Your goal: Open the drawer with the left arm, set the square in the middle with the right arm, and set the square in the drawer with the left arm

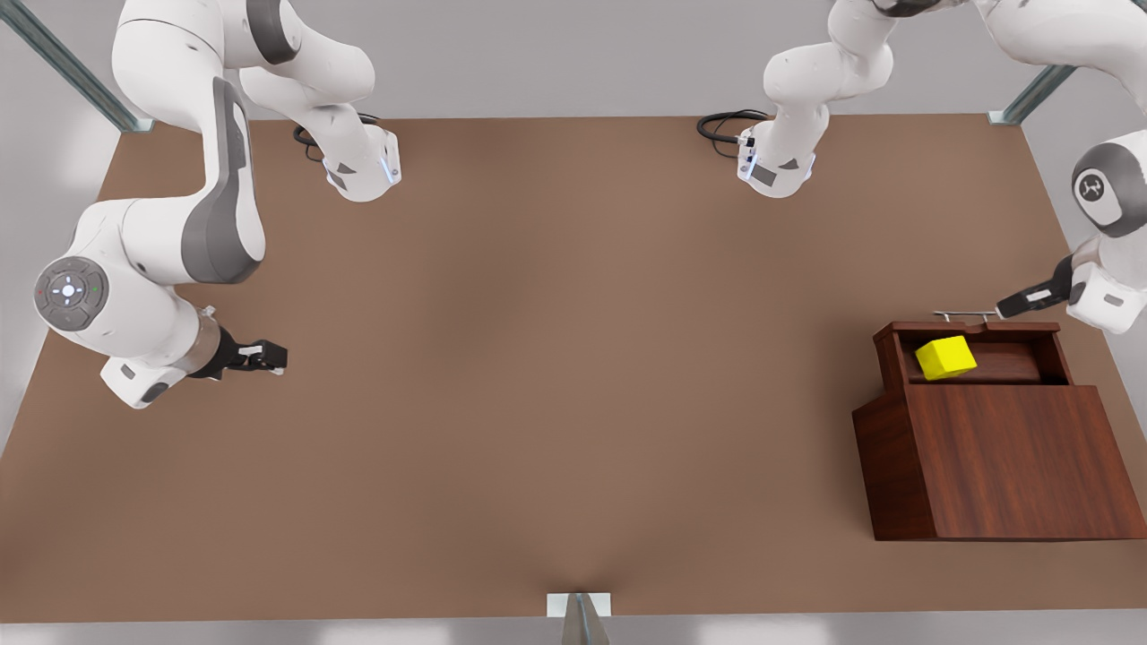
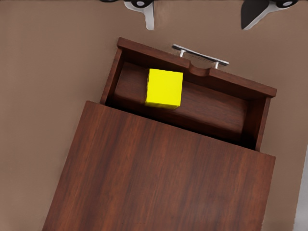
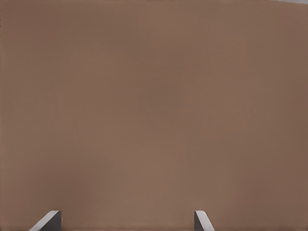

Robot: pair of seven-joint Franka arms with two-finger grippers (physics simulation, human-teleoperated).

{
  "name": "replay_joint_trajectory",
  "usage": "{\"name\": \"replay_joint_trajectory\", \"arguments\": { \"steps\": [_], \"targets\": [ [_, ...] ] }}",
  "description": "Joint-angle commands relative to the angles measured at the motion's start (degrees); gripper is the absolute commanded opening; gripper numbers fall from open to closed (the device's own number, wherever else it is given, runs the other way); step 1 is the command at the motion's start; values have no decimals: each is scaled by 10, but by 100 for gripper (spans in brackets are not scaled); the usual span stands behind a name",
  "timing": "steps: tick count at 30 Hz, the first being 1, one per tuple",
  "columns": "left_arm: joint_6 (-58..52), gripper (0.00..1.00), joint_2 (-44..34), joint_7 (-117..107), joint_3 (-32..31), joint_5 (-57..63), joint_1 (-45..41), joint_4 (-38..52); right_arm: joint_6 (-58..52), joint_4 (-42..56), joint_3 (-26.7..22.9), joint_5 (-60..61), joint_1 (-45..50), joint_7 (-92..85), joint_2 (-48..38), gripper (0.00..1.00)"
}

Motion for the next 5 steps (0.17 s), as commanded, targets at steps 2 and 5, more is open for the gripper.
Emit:
{"name": "replay_joint_trajectory", "arguments": {
  "steps": [2,5],
  "targets": [
    [-64,100,37,6,-2,-29,-93,59,0,0,0,0,0,0,0,100],
    [-68,100,39,6,-8,-28,-94,62,3,0,-2,0,0,0,1,100]
  ]
}}
